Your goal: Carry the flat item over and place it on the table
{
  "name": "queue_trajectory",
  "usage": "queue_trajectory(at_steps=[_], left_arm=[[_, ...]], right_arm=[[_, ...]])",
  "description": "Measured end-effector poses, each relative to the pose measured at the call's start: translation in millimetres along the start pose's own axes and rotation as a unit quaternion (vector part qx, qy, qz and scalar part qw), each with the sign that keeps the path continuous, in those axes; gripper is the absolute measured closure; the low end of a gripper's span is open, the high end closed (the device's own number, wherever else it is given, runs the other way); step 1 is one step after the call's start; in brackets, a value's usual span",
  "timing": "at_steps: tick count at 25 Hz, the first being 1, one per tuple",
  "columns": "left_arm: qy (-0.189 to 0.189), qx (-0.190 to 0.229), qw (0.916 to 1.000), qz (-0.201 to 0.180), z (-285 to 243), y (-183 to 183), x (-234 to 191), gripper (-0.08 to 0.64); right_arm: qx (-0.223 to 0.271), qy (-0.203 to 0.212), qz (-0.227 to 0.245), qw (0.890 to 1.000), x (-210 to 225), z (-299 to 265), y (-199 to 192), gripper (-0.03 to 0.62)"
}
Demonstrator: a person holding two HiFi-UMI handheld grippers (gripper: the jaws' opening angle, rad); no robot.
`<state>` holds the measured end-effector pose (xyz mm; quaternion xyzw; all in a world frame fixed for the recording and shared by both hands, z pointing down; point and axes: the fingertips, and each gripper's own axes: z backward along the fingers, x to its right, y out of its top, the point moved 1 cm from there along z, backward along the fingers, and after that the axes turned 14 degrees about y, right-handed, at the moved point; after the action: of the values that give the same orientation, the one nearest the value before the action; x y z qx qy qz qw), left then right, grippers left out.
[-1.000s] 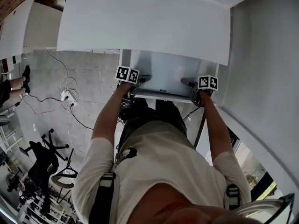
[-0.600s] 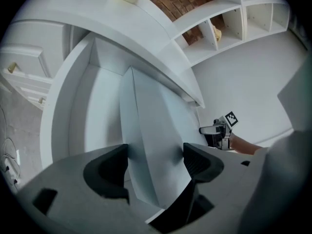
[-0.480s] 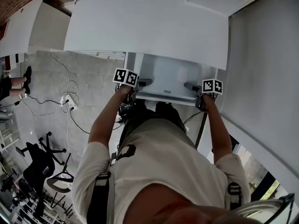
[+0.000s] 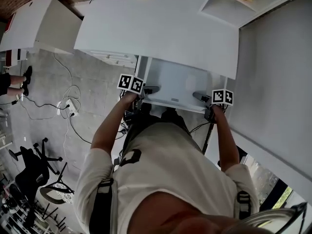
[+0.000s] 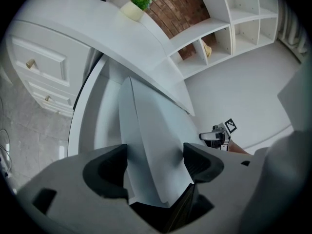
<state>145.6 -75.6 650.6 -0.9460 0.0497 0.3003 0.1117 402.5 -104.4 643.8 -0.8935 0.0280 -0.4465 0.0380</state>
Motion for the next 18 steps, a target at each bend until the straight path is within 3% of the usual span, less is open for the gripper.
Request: queue_trajectory(at_steps=[18], left_arm=[[-0.033,0.055,0.9976,-0.027,103,-34,-20,0.204]], right_arm=[[0.038,-0.004,0.030,0.999,-101,-10,-50,0.201]])
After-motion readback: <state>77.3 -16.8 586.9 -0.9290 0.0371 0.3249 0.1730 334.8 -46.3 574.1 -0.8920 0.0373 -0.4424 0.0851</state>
